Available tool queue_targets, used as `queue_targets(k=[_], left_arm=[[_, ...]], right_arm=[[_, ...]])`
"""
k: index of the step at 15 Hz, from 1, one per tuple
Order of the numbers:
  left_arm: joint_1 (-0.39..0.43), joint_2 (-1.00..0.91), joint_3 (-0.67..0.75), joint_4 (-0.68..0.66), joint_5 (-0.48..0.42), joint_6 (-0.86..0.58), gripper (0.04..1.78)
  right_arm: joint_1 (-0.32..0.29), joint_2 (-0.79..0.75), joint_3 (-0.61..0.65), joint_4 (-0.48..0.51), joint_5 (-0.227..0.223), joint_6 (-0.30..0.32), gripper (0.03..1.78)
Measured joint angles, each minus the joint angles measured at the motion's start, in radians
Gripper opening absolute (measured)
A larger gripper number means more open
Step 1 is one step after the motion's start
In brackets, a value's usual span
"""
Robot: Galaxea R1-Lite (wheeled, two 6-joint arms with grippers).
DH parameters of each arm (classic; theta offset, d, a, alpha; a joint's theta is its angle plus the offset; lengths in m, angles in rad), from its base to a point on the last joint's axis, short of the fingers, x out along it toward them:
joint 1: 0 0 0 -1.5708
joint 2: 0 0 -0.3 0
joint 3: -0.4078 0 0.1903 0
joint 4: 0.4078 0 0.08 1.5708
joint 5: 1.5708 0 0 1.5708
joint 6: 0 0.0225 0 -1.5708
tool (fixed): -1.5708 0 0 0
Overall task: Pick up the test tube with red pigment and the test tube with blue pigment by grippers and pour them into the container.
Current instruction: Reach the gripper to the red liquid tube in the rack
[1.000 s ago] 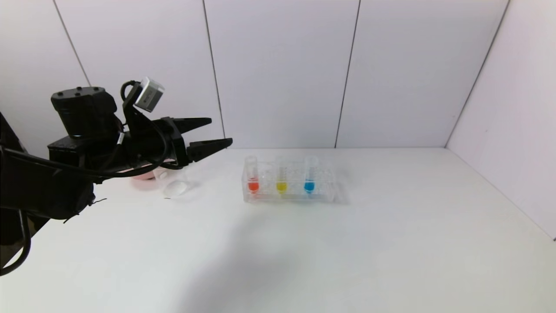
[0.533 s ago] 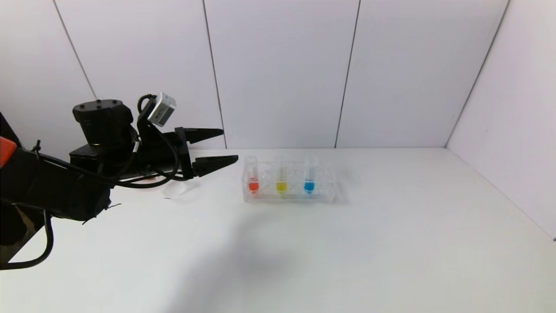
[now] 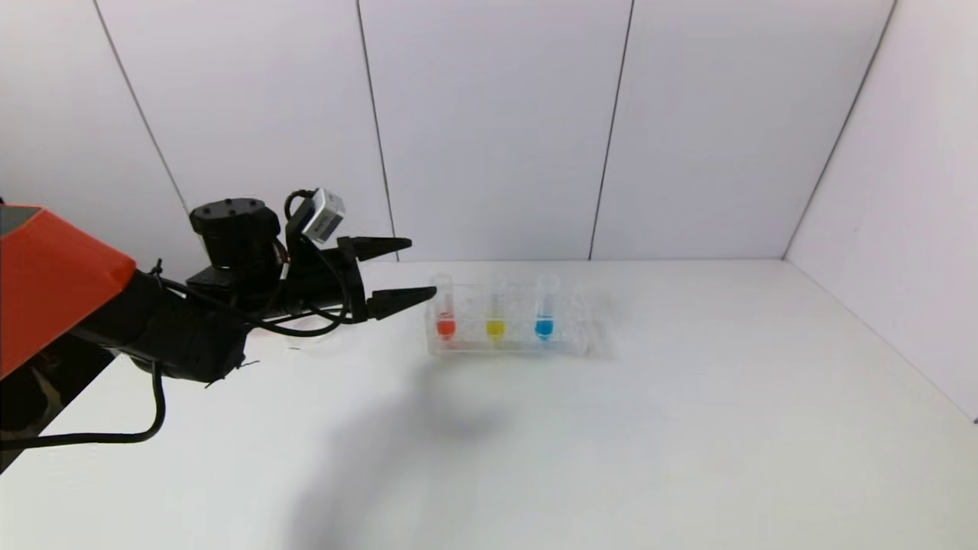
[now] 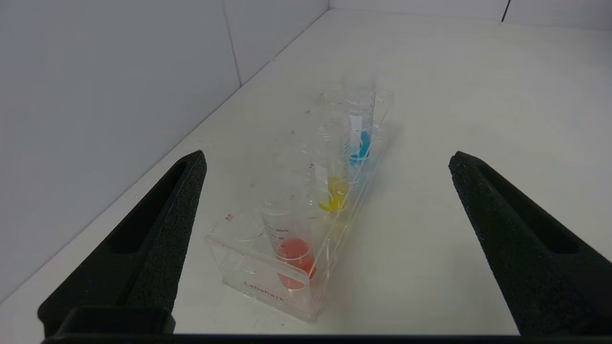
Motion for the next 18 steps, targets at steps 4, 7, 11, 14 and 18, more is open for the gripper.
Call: queue_targets(k=[4, 7, 11, 14, 18], left_arm=[[-0.017, 0.069, -0.052, 0.000, 0.000, 0.000, 1.78], [-0.025, 0.111, -0.089, 0.000, 0.000, 0.000, 1.78], [-0.041, 0.154, -0.115, 0.001, 0.000, 0.000, 1.78], [-0.047, 0.179, -0.134, 0.005, -0.002, 0.000, 1.78], [-0.047, 0.204, -0.158, 0.008, -0.003, 0.001, 1.78]], right_arm=[[0.000, 0.000, 0.000, 0.000, 0.000, 0.000, 1.77], [0.000, 0.000, 0.000, 0.000, 0.000, 0.000, 1.77], [0.000, 0.000, 0.000, 0.000, 0.000, 0.000, 1.77], [0.000, 0.000, 0.000, 0.000, 0.000, 0.000, 1.77], [0.000, 0.000, 0.000, 0.000, 0.000, 0.000, 1.77]])
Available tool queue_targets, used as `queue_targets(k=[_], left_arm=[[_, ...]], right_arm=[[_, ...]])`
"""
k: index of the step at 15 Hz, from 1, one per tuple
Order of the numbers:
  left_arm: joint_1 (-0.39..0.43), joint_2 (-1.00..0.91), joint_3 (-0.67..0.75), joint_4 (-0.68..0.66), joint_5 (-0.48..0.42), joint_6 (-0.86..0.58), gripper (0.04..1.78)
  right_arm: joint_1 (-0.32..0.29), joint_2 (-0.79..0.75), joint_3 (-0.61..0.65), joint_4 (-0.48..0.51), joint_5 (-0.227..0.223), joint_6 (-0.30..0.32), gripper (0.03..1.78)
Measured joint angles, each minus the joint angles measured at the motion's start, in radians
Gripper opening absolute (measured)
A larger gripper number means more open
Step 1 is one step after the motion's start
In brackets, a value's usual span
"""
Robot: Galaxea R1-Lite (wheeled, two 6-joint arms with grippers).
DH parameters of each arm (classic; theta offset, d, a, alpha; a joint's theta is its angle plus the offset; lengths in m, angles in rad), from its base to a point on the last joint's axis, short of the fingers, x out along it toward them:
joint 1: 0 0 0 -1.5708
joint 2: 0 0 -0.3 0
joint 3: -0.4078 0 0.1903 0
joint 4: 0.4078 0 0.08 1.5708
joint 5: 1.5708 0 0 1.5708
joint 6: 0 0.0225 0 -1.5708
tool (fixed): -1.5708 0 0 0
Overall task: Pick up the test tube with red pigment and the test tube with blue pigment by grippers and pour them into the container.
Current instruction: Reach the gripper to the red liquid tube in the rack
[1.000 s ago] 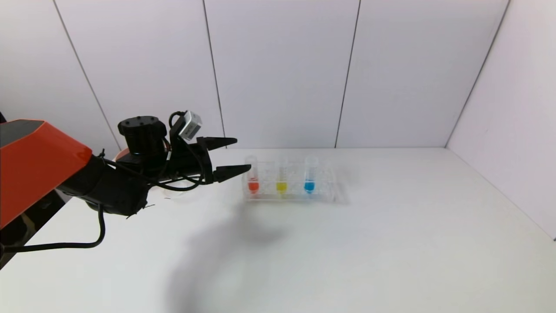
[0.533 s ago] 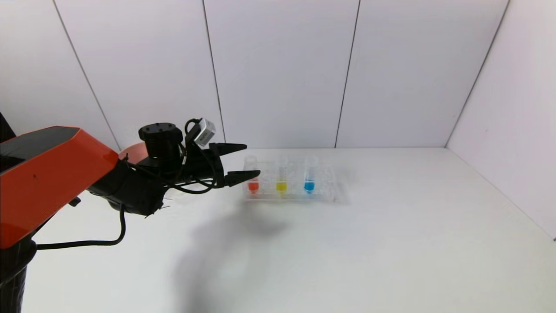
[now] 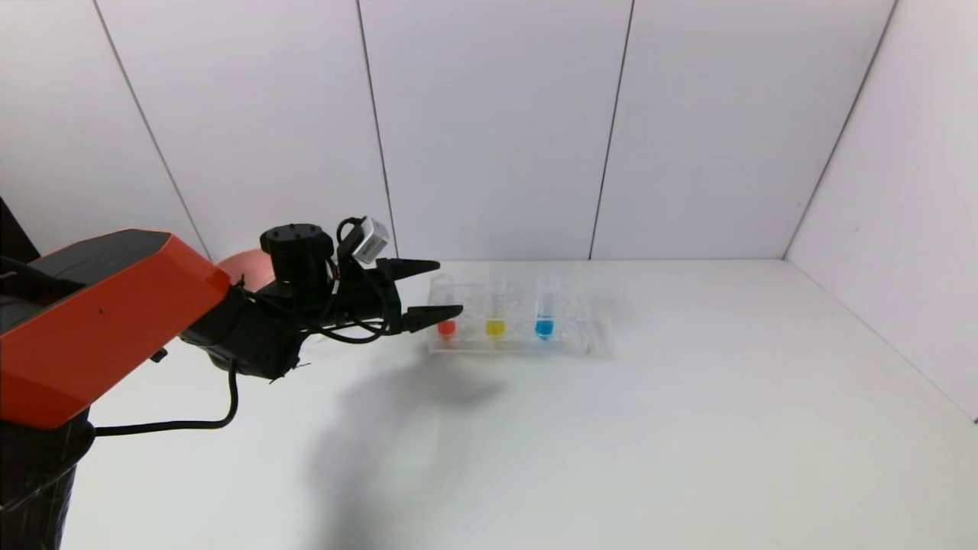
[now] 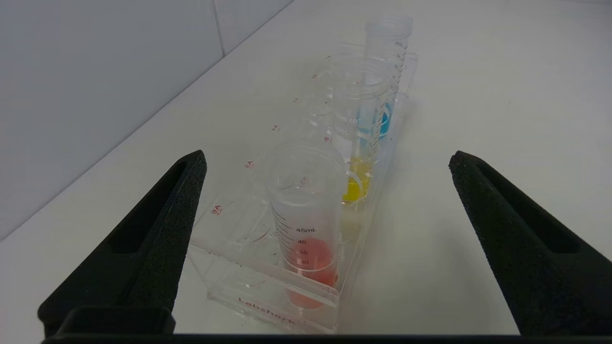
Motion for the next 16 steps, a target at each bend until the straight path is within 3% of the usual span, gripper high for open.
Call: queue_targets(k=[5, 7, 10, 14, 16], left_arm=[[-0.003, 0.033, -0.028, 0.002, 0.000, -0.001, 1.76], [-0.003, 0.046, -0.040, 0.008, 0.000, -0.002, 1.65], [-0.007, 0.059, -0.053, 0.026, 0.000, -0.003, 1.29], [-0.014, 0.065, -0.058, 0.029, 0.001, -0.003, 0.55], [-0.014, 0.067, -0.058, 0.029, 0.001, -0.003, 0.44]], right_arm=[[0.000, 0.000, 0.000, 0.000, 0.000, 0.000, 1.77], [0.000, 0.000, 0.000, 0.000, 0.000, 0.000, 1.77], [0.000, 0.000, 0.000, 0.000, 0.000, 0.000, 1.77], [0.000, 0.000, 0.000, 0.000, 0.000, 0.000, 1.77], [0.000, 0.000, 0.000, 0.000, 0.000, 0.000, 1.77]])
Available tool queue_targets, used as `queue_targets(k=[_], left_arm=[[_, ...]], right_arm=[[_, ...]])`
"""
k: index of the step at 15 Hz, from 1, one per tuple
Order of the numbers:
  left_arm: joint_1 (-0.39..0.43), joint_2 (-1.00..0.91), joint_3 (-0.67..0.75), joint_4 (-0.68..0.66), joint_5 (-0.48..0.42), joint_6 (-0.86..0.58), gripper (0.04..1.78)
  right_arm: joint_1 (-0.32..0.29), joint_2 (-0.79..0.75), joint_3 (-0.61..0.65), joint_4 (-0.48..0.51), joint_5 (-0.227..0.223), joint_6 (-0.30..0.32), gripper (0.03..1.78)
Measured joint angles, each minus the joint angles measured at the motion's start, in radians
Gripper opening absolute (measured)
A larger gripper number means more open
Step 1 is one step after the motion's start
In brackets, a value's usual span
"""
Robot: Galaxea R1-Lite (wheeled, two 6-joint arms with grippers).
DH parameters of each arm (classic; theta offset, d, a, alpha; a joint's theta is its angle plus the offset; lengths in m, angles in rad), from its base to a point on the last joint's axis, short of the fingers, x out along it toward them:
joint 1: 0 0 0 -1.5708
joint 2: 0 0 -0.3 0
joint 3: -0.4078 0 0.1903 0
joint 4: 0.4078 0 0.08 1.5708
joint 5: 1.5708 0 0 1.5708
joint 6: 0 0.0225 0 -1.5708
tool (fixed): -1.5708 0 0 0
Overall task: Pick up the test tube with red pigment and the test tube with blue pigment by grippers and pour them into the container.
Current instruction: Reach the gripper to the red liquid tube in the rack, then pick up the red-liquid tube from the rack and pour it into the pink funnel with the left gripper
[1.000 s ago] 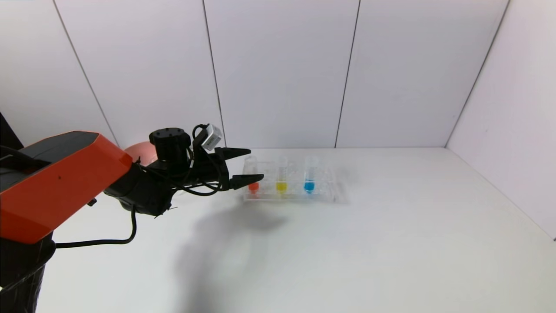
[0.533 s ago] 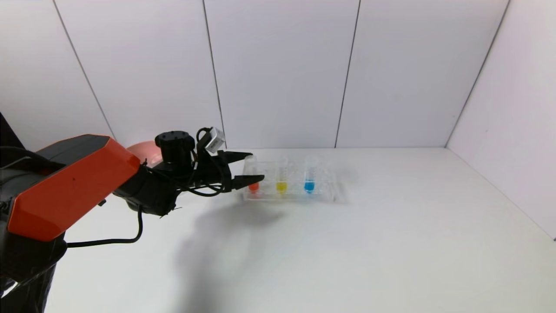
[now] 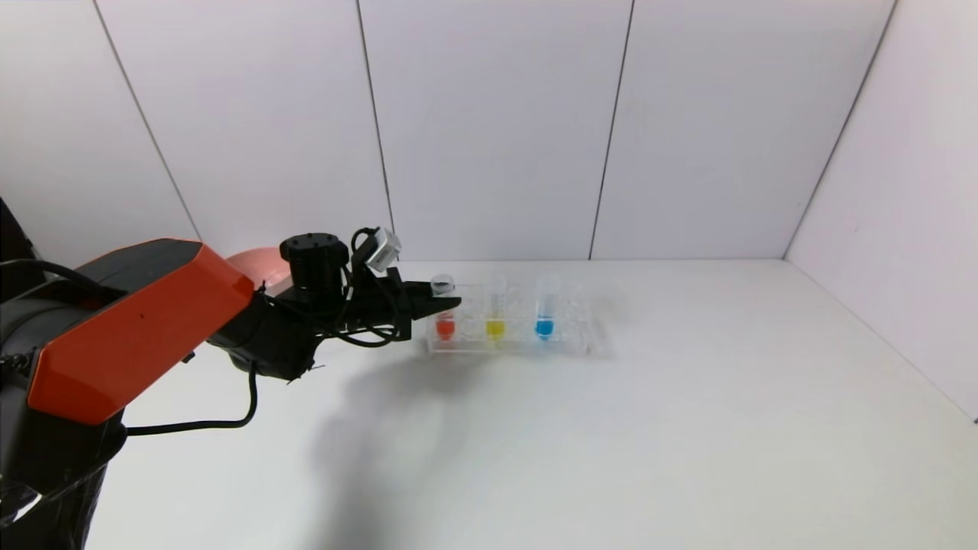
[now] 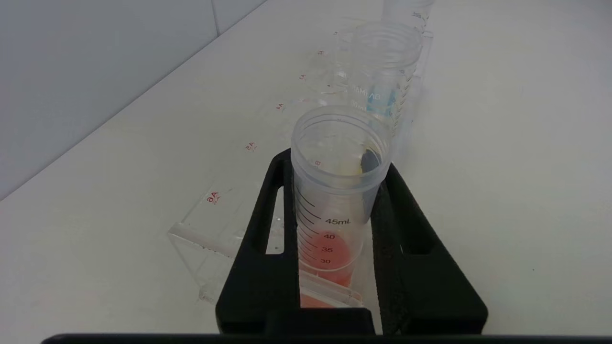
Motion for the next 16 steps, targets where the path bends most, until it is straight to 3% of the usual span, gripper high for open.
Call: queue_targets(k=[10, 16], left_arm=[[-0.001, -0.011, -0.006, 0.007, 0.006, -0.010, 0.44], [0.001, -0.106, -0.038, 0.147, 0.032, -0.023, 0.44]], right_arm=[[0.000, 0.000, 0.000, 0.000, 0.000, 0.000, 1.77], [0.000, 0.000, 0.000, 0.000, 0.000, 0.000, 1.77]])
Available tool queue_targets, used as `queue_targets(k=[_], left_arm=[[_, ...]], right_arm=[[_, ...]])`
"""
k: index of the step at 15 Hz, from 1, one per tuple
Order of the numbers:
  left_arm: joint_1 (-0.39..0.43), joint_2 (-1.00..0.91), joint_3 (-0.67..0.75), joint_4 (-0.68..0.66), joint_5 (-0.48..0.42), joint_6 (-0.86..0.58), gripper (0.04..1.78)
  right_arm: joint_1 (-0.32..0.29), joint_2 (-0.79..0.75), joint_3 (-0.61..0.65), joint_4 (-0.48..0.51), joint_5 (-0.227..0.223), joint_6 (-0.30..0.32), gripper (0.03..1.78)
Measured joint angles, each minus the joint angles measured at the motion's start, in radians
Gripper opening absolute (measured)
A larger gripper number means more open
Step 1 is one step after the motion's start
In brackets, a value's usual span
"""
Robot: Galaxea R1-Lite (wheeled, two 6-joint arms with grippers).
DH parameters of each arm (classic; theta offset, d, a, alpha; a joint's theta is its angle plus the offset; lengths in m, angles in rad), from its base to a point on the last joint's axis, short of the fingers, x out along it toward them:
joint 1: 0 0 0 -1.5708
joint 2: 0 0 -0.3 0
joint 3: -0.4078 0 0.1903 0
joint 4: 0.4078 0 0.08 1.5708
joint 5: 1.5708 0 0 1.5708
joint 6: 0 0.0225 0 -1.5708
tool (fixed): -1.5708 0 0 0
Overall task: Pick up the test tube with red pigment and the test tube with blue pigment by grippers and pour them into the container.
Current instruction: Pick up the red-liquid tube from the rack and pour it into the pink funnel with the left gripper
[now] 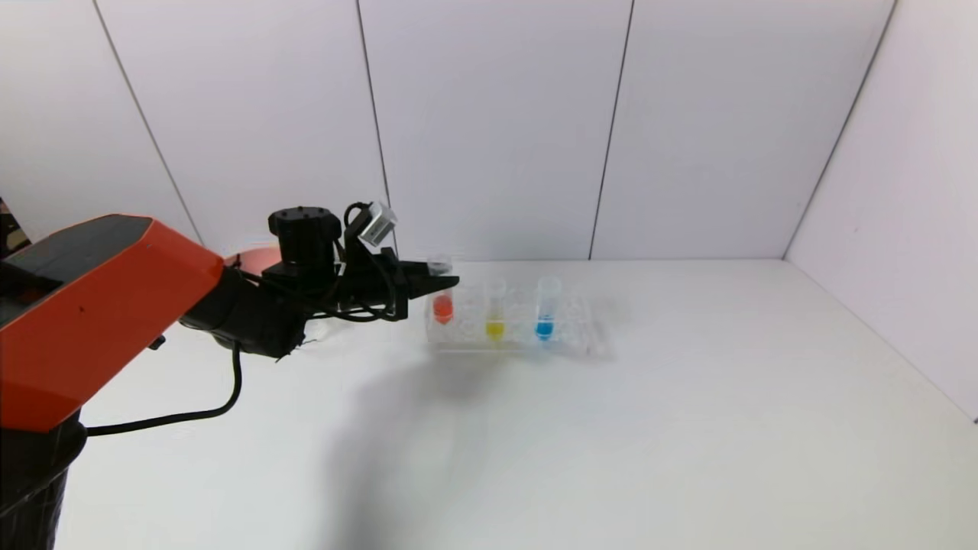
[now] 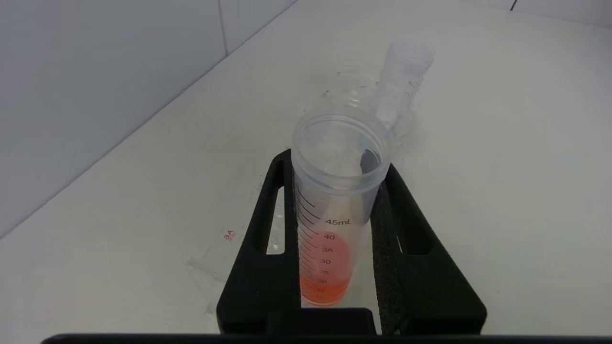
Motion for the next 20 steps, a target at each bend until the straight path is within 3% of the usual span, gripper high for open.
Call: queue_targets(k=[8, 11, 16, 20], left_arm=[[0.003, -0.133, -0.021, 0.093, 0.031, 0.001, 0.44], [0.002, -0.199, -0.021, 0.163, 0.167, 0.003, 0.44], [-0.003, -0.299, -0.016, 0.260, 0.475, 0.000, 0.44], [-0.023, -0.363, -0.007, 0.290, 0.623, -0.073, 0.44]], right_arm=[[0.000, 0.000, 0.000, 0.000, 0.000, 0.000, 1.77], [0.000, 0.000, 0.000, 0.000, 0.000, 0.000, 1.77], [0.000, 0.000, 0.000, 0.000, 0.000, 0.000, 1.77], [0.000, 0.000, 0.000, 0.000, 0.000, 0.000, 1.77]])
